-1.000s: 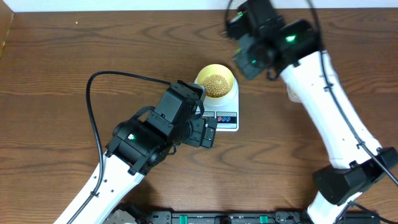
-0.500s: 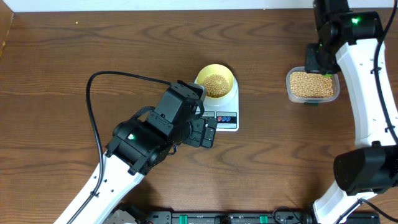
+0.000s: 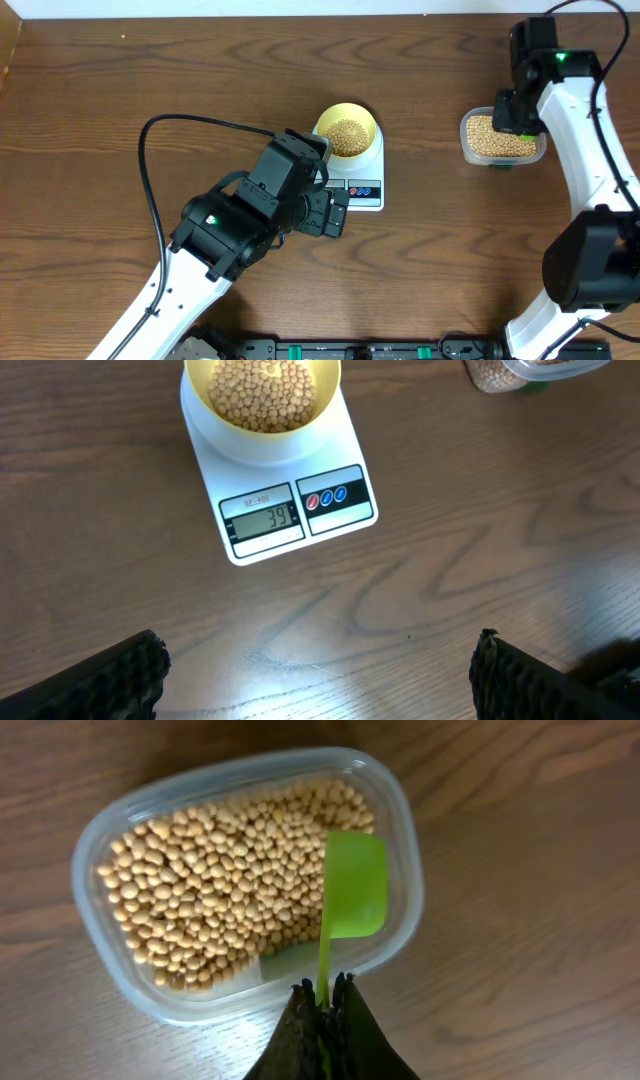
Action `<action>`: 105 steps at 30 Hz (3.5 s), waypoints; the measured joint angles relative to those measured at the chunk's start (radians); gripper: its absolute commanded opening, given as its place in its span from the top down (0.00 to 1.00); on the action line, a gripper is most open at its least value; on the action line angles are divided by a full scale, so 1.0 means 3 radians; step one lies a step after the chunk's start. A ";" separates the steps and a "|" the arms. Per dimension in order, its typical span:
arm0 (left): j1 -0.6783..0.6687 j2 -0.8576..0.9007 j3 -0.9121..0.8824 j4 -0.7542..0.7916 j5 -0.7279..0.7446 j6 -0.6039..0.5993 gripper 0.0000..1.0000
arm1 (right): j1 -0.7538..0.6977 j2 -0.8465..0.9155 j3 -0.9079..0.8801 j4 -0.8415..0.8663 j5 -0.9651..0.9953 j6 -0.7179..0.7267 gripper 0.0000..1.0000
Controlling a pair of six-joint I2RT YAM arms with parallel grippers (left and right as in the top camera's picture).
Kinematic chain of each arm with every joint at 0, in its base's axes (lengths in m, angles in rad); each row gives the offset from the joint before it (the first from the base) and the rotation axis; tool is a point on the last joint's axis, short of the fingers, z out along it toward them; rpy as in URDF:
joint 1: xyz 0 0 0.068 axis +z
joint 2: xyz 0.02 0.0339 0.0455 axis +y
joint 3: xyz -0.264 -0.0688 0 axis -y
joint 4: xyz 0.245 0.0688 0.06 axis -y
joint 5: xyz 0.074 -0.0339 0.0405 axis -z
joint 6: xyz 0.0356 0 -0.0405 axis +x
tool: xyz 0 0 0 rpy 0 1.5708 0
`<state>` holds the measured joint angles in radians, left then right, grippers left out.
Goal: Scoop item into bowl and weigh 50g on scale
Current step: 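Dip the scoop into the soybean tub with the right gripper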
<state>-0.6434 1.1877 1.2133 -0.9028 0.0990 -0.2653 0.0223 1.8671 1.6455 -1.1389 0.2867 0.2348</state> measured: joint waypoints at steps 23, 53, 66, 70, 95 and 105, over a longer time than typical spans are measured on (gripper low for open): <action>0.0000 0.0000 0.0000 0.0001 0.0000 0.0000 0.02 | -0.0576 0.0000 -0.0500 0.0387 -0.1260 -0.0027 0.99; 0.0000 0.0000 0.0000 0.0001 0.0000 0.0000 0.02 | -0.1197 -0.0001 -0.0945 0.0777 -0.2822 -0.0266 0.99; 0.0000 0.0000 0.0000 0.0001 0.0000 0.0000 0.02 | -0.1761 -0.0001 -0.1040 0.0848 -0.3398 -0.0547 0.99; 0.0000 0.0000 0.0000 0.0001 0.0000 0.0000 0.02 | -0.1864 -0.0001 -0.1040 0.0851 -0.3548 -0.0591 0.99; 0.0000 0.0000 0.0000 0.0001 0.0000 0.0000 0.02 | -0.1932 -0.0001 -0.1043 0.0899 -0.4561 -0.0764 0.99; 0.0000 0.0000 0.0000 0.0001 0.0000 0.0000 0.02 | -0.1932 -0.0001 -0.1043 0.0900 -0.4954 -0.0765 0.99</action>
<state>-0.6434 1.1877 1.2133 -0.9024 0.0990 -0.2653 -0.5571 1.8668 1.3327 -0.8688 -1.1995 0.0051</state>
